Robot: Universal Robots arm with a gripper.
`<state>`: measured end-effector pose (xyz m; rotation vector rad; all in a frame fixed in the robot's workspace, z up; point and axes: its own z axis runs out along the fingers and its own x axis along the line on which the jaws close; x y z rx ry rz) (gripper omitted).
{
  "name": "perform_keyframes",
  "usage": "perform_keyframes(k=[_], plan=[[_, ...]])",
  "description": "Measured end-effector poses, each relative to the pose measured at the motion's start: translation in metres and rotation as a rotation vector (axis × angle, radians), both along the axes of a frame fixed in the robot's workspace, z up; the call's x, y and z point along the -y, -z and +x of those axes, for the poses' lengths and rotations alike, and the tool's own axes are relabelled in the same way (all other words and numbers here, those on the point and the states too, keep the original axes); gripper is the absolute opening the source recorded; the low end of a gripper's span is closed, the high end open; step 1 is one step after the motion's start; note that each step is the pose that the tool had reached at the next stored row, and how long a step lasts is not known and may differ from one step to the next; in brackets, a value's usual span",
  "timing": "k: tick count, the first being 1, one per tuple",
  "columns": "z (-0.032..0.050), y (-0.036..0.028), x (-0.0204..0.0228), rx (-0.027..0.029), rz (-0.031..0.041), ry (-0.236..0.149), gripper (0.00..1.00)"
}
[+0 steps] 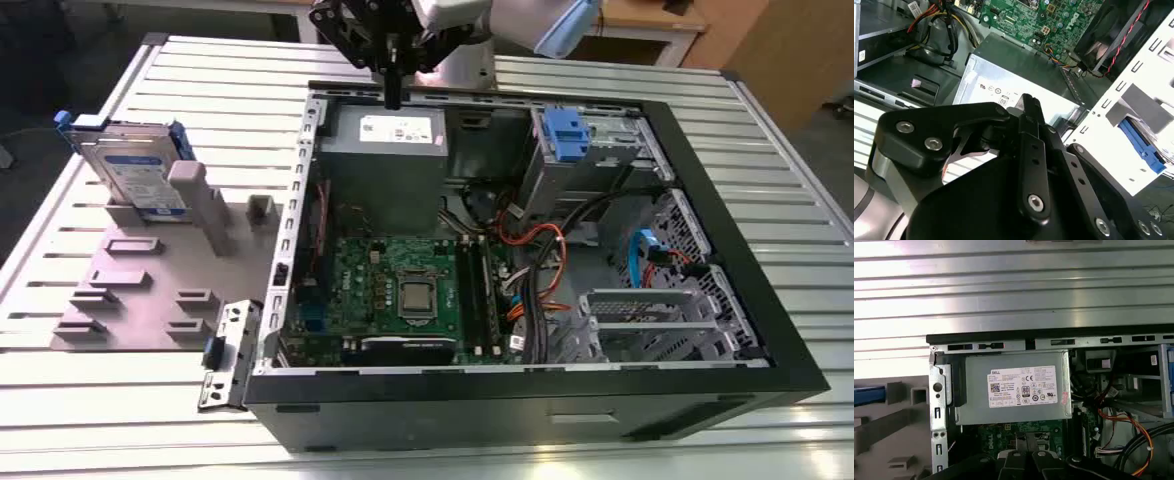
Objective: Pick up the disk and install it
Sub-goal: 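Reach for the disk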
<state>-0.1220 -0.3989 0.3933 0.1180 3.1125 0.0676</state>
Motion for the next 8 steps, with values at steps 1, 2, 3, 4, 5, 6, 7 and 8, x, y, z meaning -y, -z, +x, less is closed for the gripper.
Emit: perform_keyframes(k=[1, 2, 3, 4, 5, 6, 7, 8], plan=[[0.0000, 0.0000, 0.0000, 0.0000, 0.0000, 0.000, 0.11], [0.0000, 0.0000, 0.0000, 0.0000, 0.0000, 0.000, 0.11], [0.0000, 0.0000, 0.0000, 0.0000, 0.0000, 0.000, 0.11], [0.0000, 0.0000, 0.0000, 0.0000, 0.0000, 0.000, 0.11], [-0.0001, 0.0000, 0.0000, 0.0000, 0.0000, 0.000, 0.11], [-0.0004, 0.0000, -0.0001, 0.0000, -0.0001, 0.000, 0.11], [-0.0011, 0.0000, 0.0000, -0.0001, -0.0001, 0.000, 0.11], [-0.0017, 0.0000, 0.0000, 0.0000, 0.0001, 0.000, 0.11]])
